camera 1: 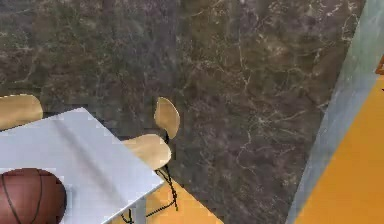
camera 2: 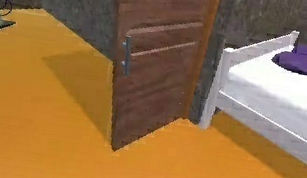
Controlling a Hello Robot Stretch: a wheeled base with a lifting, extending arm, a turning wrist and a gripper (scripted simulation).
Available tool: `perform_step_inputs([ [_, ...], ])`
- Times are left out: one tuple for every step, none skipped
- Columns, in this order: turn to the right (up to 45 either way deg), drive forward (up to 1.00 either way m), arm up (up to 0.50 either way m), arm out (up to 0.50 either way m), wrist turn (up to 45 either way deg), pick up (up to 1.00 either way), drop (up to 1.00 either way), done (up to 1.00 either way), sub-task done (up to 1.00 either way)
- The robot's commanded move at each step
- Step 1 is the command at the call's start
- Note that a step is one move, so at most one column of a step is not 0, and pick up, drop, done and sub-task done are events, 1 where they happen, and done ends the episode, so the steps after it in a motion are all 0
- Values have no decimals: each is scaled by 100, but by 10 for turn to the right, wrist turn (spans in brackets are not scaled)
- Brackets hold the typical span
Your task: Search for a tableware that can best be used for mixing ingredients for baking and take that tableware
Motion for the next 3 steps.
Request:
perform_step_inputs([
  [-450,0,0,0,0,0,0,0,0],
  [-240,0,0,0,0,0,0,0,0],
  [0,30,0,0,0,0,0,0,0],
])
